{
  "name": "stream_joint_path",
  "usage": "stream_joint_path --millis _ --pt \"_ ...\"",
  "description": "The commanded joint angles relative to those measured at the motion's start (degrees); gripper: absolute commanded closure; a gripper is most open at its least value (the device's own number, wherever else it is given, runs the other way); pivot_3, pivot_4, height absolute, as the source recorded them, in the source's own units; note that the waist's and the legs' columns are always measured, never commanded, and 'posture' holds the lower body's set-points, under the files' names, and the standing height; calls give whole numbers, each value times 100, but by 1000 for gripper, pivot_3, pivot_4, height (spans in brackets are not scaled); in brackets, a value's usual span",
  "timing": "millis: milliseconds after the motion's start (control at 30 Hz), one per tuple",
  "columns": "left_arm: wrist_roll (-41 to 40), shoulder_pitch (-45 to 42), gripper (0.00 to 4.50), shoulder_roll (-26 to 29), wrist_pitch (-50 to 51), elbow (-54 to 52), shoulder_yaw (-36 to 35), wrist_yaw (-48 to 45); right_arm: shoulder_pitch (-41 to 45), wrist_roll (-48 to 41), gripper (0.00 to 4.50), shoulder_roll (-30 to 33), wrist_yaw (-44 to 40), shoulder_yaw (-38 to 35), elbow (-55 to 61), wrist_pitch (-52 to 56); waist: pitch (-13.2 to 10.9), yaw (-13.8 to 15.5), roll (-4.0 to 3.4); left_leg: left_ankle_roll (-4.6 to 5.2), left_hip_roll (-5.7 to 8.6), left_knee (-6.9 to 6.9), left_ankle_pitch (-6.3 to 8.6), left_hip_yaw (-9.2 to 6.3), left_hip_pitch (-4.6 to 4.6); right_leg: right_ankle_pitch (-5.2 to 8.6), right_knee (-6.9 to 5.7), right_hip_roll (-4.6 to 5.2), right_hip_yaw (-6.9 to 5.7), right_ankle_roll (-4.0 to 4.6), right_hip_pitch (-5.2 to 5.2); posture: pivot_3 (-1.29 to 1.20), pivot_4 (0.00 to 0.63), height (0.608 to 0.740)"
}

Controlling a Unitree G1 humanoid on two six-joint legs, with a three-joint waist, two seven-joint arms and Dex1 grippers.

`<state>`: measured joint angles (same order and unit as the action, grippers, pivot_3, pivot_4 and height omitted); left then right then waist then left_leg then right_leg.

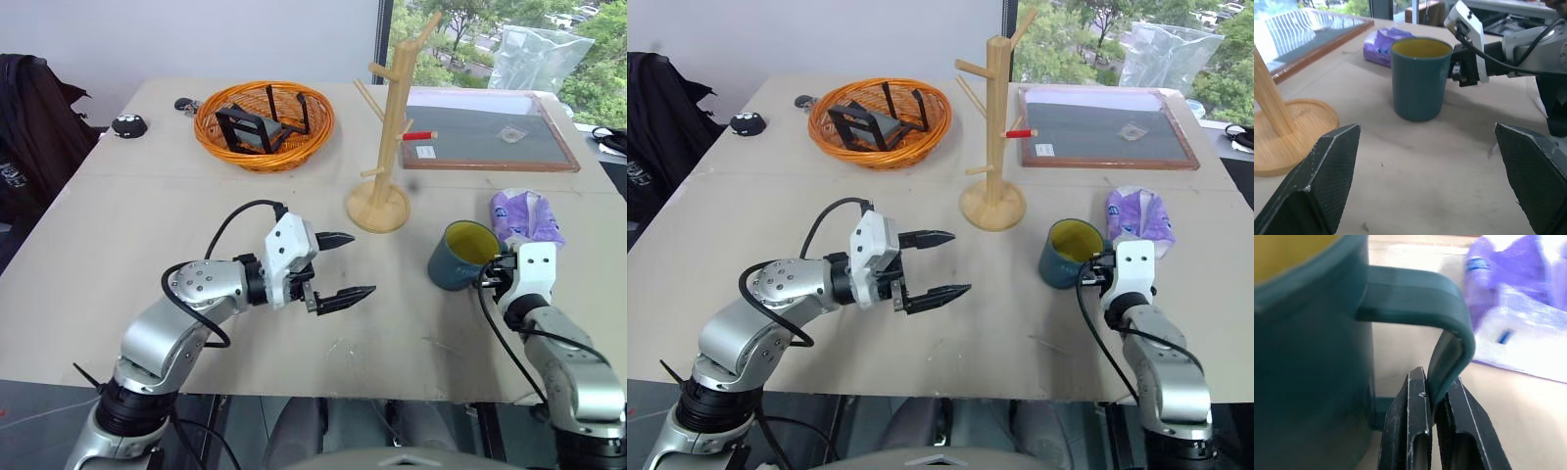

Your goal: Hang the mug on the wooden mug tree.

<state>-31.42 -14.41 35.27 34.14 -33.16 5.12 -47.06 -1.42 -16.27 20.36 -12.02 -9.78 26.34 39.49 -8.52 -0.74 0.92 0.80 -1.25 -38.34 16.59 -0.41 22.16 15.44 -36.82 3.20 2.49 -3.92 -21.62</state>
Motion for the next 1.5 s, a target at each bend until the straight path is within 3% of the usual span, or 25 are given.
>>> stream_joint_path --millis 33,100,200,333,567,800,1033,1433,1500 --pt "-271 -187 0 -192 19 -122 -157 146 877 -744 4427 1582 -1657 -323 327 458 -20 -4 -22 1 1 -1 0 2 0 0 0 1 2 0 1 0 150 737" --pt "-357 -264 0 -307 77 -62 -179 231 1504 -1069 4427 2579 -2633 -240 46 583 -24 -20 -26 4 3 -4 1 8 -2 -1 2 4 6 -2 3 0 150 737" --pt "-590 -378 0 -587 183 -12 -330 521 2807 -1018 4427 3552 -3856 409 -761 364 -22 -17 -15 4 -6 5 1 -12 -6 0 5 -14 -7 2 7 0 150 737" --pt "-894 -429 0 -846 331 -85 -569 879 4246 -657 4427 3894 -5092 1352 -1699 -147 -25 -21 -11 4 -8 11 1 -11 4 1 10 -10 -4 3 -5 0 150 737" --pt "-1409 -227 0 -1174 547 -542 -1012 1838 6382 452 4427 3279 -6517 2705 -3977 -1318 -30 6 -4 -5 1 -12 -4 -16 37 -2 12 10 -12 -1 -21 0 150 737" --pt "-1332 40 0 -1318 134 -952 -1176 2264 7631 1304 4427 2601 -7080 3104 -6171 -2339 -34 7 1 -28 5 -10 -17 -24 56 -2 11 19 -27 0 -33 0 150 737" --pt "-716 141 0 -1184 -230 -910 -1002 2368 8204 1631 4427 2114 -7522 3071 -7078 -2960 -35 -15 0 -30 12 -6 -18 -13 62 -3 4 25 -24 0 -53 0 150 737" --pt "-397 151 0 -1257 -524 -670 -868 2308 8568 2019 4427 1702 -7273 2909 -7727 -3432 -35 -12 -1 -30 14 -4 -18 -10 64 -3 2 27 -23 0 -56 0 150 737" --pt "-392 124 0 -1276 -542 -641 -853 2297 8647 2028 3890 1666 -7170 2834 -7805 -3441 -36 -16 -1 -30 14 -4 -18 -10 64 -3 1 27 -23 0 -57 0 150 737"
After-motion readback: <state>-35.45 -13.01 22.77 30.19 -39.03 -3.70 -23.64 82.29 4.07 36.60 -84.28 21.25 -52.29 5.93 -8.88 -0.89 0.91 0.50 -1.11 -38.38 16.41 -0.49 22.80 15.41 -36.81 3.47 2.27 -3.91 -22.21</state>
